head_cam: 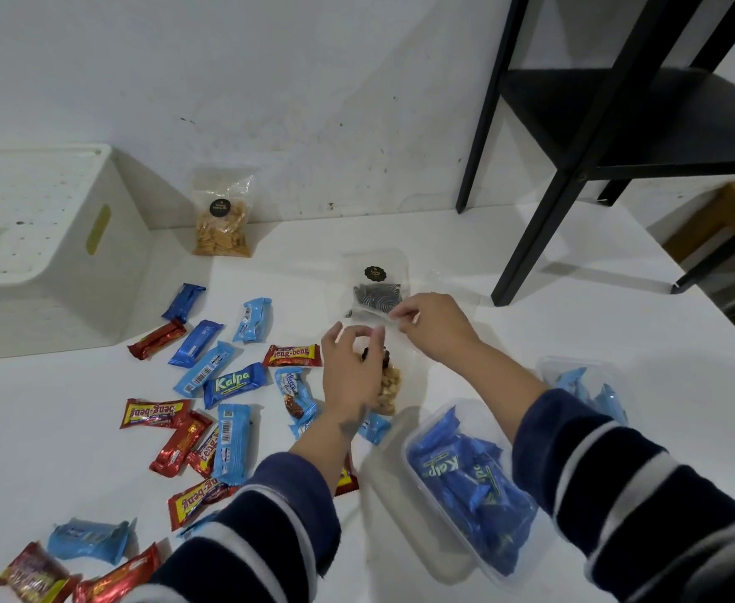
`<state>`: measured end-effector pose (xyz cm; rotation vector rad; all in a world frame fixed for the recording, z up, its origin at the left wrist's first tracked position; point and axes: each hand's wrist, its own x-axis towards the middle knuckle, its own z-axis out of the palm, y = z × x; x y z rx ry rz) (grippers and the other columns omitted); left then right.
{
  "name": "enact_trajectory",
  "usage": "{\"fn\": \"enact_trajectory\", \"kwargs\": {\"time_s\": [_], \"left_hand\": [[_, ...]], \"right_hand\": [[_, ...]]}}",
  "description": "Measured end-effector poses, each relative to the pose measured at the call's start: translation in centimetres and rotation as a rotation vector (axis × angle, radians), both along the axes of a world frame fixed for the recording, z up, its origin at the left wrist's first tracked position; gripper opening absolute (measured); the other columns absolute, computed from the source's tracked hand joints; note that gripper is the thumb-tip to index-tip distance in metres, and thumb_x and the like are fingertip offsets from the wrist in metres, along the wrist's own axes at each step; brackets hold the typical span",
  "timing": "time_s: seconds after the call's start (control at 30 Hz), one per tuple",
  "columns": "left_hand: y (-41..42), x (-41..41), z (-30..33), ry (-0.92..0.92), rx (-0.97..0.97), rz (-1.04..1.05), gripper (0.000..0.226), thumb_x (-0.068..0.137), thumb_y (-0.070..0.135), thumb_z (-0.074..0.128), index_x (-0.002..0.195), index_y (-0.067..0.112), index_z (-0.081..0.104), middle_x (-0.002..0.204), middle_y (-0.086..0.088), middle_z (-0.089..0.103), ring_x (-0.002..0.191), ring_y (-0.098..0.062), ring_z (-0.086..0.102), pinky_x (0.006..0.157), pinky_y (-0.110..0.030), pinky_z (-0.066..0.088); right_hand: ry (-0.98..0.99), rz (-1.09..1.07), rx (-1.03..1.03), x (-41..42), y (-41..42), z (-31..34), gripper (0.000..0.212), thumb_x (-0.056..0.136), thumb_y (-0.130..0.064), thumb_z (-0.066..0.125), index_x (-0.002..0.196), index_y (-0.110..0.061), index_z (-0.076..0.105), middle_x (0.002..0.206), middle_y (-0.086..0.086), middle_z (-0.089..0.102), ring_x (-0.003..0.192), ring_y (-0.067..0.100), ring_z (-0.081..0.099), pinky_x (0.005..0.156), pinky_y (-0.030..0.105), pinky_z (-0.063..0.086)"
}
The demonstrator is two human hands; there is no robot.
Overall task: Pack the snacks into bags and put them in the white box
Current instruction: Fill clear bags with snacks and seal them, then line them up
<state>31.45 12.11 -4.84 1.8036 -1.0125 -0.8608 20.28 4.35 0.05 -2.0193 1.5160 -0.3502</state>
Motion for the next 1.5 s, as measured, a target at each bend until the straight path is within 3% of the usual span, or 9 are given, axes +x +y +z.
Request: {"fn": "enact_trajectory", "kwargs": {"time_s": [0.2,0.37,0.63,0.77,0.9,1.1,1.23,1.33,1.5], "left_hand": [[-1.9,-0.2,0.7,0.195,-0.044,0.107,0.021,0.089,0.041,0.059,0.073,0.029,0.063,0.087,0.008,0.066,0.091,-0.020,0.060,0.088,-0.037,0.048],[-1.7,-0.1,0.4,0.195,-0.092,0.077,0.022,0.091,0.030,0.061,0.069,0.028,0.063,0.080,0.008,0.066,0.082,-0.011,0.056,0.081,-0.030,0.044],[-1.9,0.2,0.1,0.091,-0.076,0.015,0.004,0.092,0.024,0.059,0.090,0.023,0.062,0.107,0.007,0.060,0.111,-0.016,0.052,0.102,-0.034,0.040],[0.0,1.8,-1.8,-0.071,0.023,-0.196,0.046,0.087,0.014,0.067,0.126,0.027,0.046,0.134,0.006,0.035,0.122,-0.008,0.036,0.101,-0.022,0.033],[0.6,2.8,-3.4,-0.048,0.155,-0.150,0.058,0.087,-0.001,0.060,0.132,0.031,0.044,0.141,0.000,0.036,0.122,-0.020,0.047,0.092,-0.028,0.048],[0.7,4.1,-3.2,-0.273,0.082,-0.254,0.045,0.090,0.019,0.059,0.131,0.032,0.045,0.134,0.003,0.044,0.117,-0.016,0.051,0.091,-0.032,0.049],[-0.1,8.1,-2.3,-0.657,-0.023,-0.195,0.035,0.094,0.032,0.052,0.128,0.024,0.051,0.134,0.002,0.048,0.121,-0.018,0.046,0.095,-0.032,0.041],[-1.7,11.9,-2.4,-0.773,0.155,-0.251,0.046,0.094,0.037,0.049,0.138,0.024,0.041,0.151,-0.002,0.029,0.141,-0.024,0.023,0.113,-0.043,0.025],[-6.1,16.4,-2.2,-0.840,0.402,-0.383,0.067,0.093,0.056,0.041,0.150,0.026,0.020,0.161,-0.002,-0.001,0.148,-0.028,-0.010,0.118,-0.053,0.002]], "right_hand": [[-0.137,0.037,0.072,-0.8,0.8,0.2,0.018,0.084,-0.016,0.066,0.100,-0.019,0.075,0.083,-0.010,0.063,0.067,-0.002,0.051,0.071,0.018,0.044],[-0.145,-0.027,0.062,-1.0,0.7,-0.2,0.016,0.088,-0.027,0.064,0.090,-0.015,0.075,0.076,-0.016,0.059,0.068,-0.004,0.051,0.060,0.009,0.035],[-0.064,-0.145,0.086,0.4,-0.2,-0.7,0.015,0.094,-0.024,0.054,0.082,-0.021,0.062,0.090,-0.003,0.064,0.086,0.016,0.057,0.078,0.031,0.049],[-0.297,-0.224,0.135,0.2,0.0,-1.1,0.015,0.096,-0.026,0.052,0.105,-0.017,0.058,0.104,0.000,0.057,0.095,0.016,0.053,0.074,0.026,0.044],[-0.391,-0.273,0.291,0.4,2.1,-2.6,0.035,0.090,-0.010,0.060,0.112,-0.033,0.049,0.128,0.000,0.038,0.106,0.020,0.048,0.085,0.050,0.055],[-0.320,-0.303,0.312,2.0,4.1,-4.3,0.065,0.081,0.015,0.052,0.133,-0.025,0.048,0.133,0.010,0.043,0.087,0.015,0.051,0.066,0.030,0.052],[-0.191,-0.150,0.223,2.4,2.7,-2.9,0.065,0.083,0.010,0.057,0.138,-0.023,0.045,0.135,0.005,0.045,0.105,0.015,0.052,0.067,0.013,0.044],[-0.069,-0.044,0.096,3.3,0.6,-0.4,0.061,0.086,0.005,0.057,0.139,-0.021,0.044,0.138,-0.002,0.043,0.117,0.018,0.052,0.090,0.022,0.042],[-0.132,0.029,-0.005,6.9,-4.4,1.8,0.060,0.086,0.008,0.055,0.136,-0.024,0.047,0.124,-0.009,0.045,0.086,0.006,0.051,0.071,0.007,0.040]]}}
